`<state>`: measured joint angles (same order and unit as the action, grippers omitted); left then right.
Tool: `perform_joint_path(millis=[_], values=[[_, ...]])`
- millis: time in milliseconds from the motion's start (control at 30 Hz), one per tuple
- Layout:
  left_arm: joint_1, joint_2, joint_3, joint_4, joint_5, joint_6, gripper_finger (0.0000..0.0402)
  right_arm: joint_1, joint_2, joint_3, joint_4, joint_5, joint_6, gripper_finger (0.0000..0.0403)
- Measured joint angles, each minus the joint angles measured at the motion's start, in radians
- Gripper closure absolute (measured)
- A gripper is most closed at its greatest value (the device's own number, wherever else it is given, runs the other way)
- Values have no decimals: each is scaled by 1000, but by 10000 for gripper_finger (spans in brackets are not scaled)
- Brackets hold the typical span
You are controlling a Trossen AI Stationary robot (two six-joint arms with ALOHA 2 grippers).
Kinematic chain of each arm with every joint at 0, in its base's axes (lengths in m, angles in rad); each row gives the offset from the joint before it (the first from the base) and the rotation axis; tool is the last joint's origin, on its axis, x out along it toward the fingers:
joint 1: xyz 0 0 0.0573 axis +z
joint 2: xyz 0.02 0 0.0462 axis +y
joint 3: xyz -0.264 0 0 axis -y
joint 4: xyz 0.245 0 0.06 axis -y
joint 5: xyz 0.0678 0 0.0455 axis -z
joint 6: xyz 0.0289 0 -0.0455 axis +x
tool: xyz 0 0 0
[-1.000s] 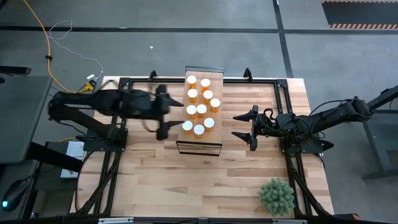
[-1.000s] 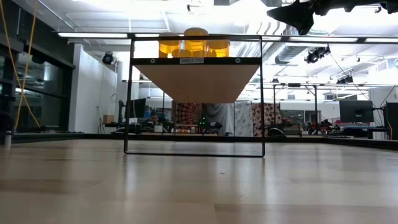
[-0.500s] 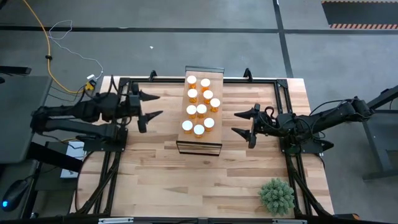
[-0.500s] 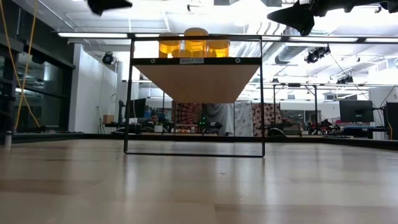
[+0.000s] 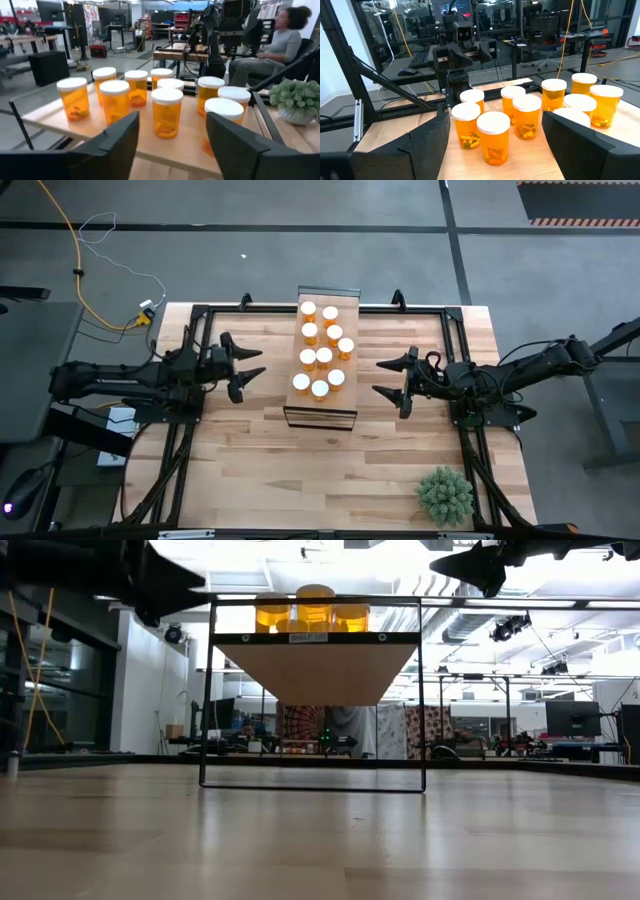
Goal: Pick and place medicine bottles onto shelf by color
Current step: Return to Home Position
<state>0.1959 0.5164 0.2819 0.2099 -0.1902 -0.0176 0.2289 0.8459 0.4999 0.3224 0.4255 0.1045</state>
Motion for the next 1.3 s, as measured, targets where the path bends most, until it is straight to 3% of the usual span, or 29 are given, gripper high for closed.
perform_joint_path(millis=[133,333,667,900,1033,1200,1300], values=[[0,-30,-7,0,-28,-51,247,0,0,0,0,0,0,96],[0,-103,-14,-10,-16,-65,388,0,0,0,-1,-1,26,96],[-99,-231,-180,57,2,-148,401,0,0,0,-1,-3,26,96],[-197,-288,-257,76,-129,-132,401,0,0,0,-1,-3,56,96],[-192,-308,-272,38,-149,-123,401,0,0,0,-6,10,56,96],[-167,-308,-271,23,-96,-109,401,0,-25,0,-113,21,83,99],[-162,-308,-271,16,-139,-77,401,0,-79,0,-220,46,131,128]])
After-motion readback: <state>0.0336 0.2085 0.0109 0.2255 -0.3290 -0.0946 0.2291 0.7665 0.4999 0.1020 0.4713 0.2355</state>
